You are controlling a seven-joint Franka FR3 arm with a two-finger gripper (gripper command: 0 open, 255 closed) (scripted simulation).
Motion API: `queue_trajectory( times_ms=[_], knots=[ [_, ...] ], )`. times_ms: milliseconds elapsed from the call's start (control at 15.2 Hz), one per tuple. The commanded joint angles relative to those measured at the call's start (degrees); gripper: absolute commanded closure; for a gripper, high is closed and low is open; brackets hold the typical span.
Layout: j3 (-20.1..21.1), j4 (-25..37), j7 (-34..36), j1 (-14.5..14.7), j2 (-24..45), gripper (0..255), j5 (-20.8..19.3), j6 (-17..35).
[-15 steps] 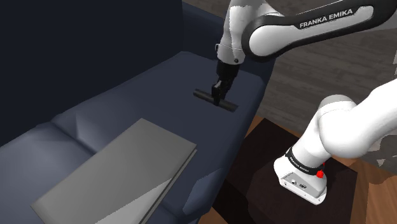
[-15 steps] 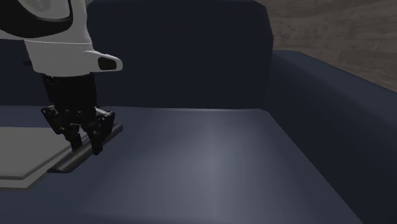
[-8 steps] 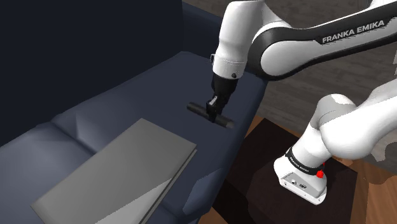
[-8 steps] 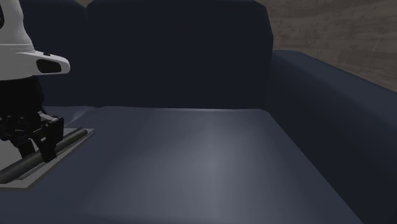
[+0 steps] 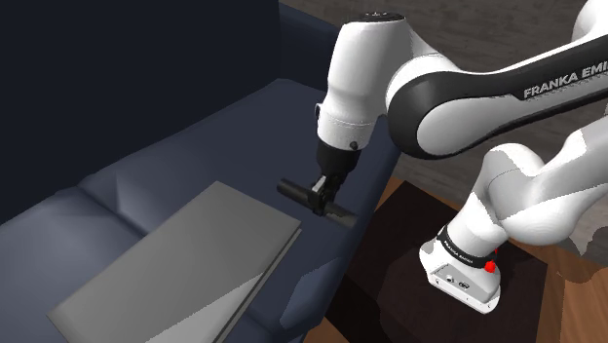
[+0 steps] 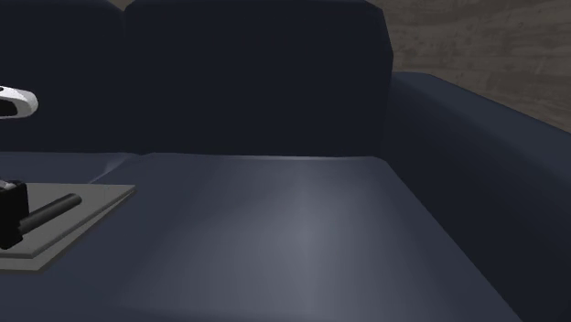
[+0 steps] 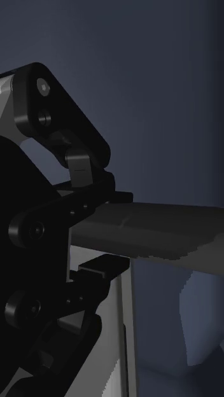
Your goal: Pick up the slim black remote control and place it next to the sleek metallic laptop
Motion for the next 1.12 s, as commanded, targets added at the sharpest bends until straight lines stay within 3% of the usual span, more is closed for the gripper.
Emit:
queue_trajectory(
  times_ms=[0, 1056],
  knots=[
    [0.3, -1.0, 0.1, 0.1, 0.5, 255, 0.2, 1.5],
    [2.4, -7.2, -0.3, 0.0, 8.1, 255, 0.8, 15.3]
  ],
)
